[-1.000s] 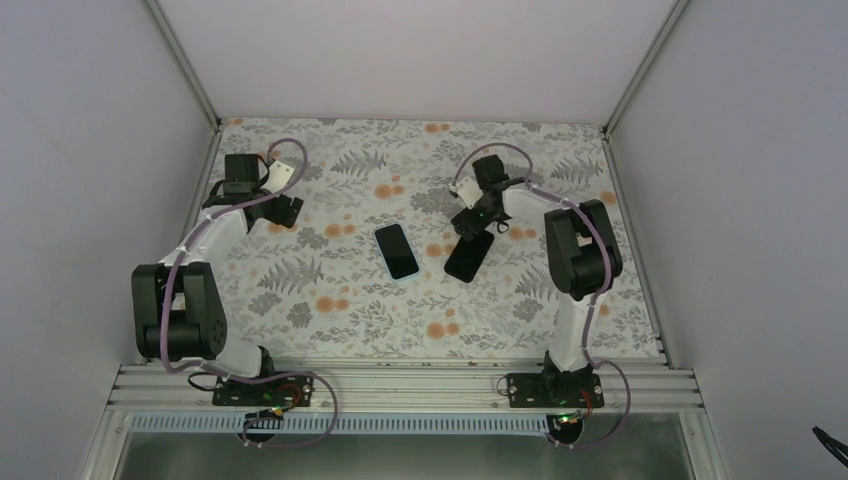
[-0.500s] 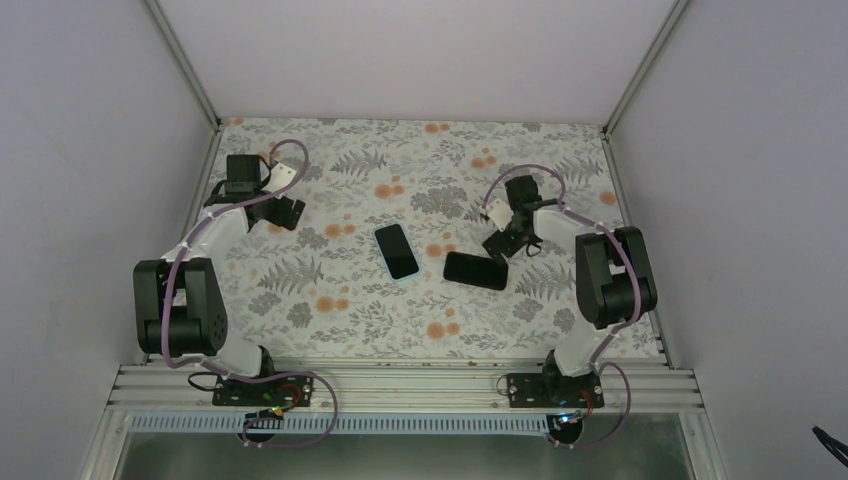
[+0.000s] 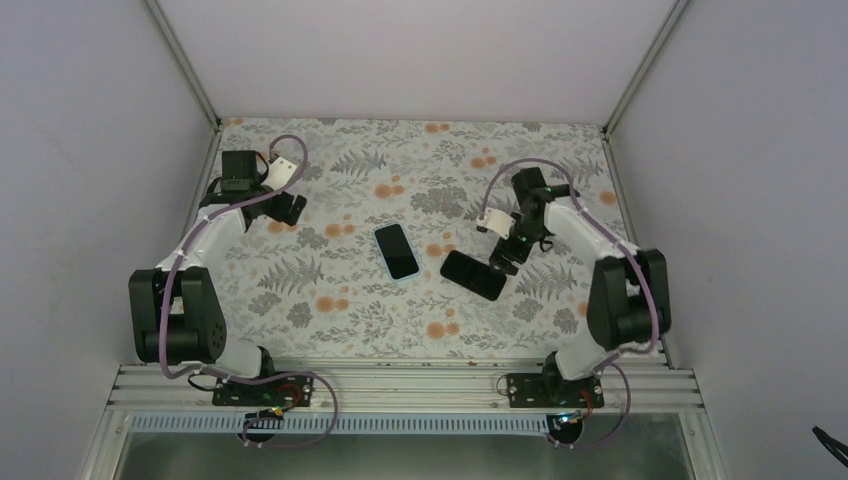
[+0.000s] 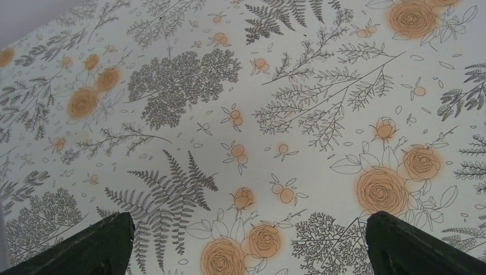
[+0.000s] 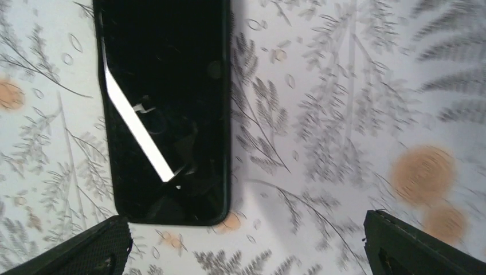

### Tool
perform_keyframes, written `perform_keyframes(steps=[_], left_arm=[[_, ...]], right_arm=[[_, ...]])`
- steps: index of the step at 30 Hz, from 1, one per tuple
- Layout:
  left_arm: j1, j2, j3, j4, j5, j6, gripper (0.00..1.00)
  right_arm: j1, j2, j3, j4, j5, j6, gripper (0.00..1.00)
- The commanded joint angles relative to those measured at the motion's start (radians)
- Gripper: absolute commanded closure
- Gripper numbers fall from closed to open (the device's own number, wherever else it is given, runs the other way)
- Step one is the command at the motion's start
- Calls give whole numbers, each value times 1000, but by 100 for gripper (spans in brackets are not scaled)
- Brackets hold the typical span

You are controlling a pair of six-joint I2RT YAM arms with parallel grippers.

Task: Take the phone out of the phone case
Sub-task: Adjust the phone at the center of the board, then pick up the phone at the center of the board.

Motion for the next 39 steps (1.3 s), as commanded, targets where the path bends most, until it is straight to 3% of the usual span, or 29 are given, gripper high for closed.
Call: perform_keyframes(steps=[1, 5, 11, 19, 26, 39], left_arm=[[4, -16, 19, -9, 31, 10, 0], [4, -15, 8, -14, 26, 24, 0], [4, -22, 3, -12, 5, 39, 0], [4, -11, -7, 15, -2, 15, 0], [4, -26, -11, 14, -2, 19, 0], [4, -9, 9, 3, -4, 16, 0]], right_arm=[[8, 153, 95, -164, -166, 9, 0], [17, 171, 106, -173, -269, 12, 0], [41, 183, 48, -129, -258, 43, 0], [93, 141, -83, 106, -90, 180, 0], [115, 82, -121, 91, -104, 167, 0], [233, 71, -252, 157, 67, 237, 0]])
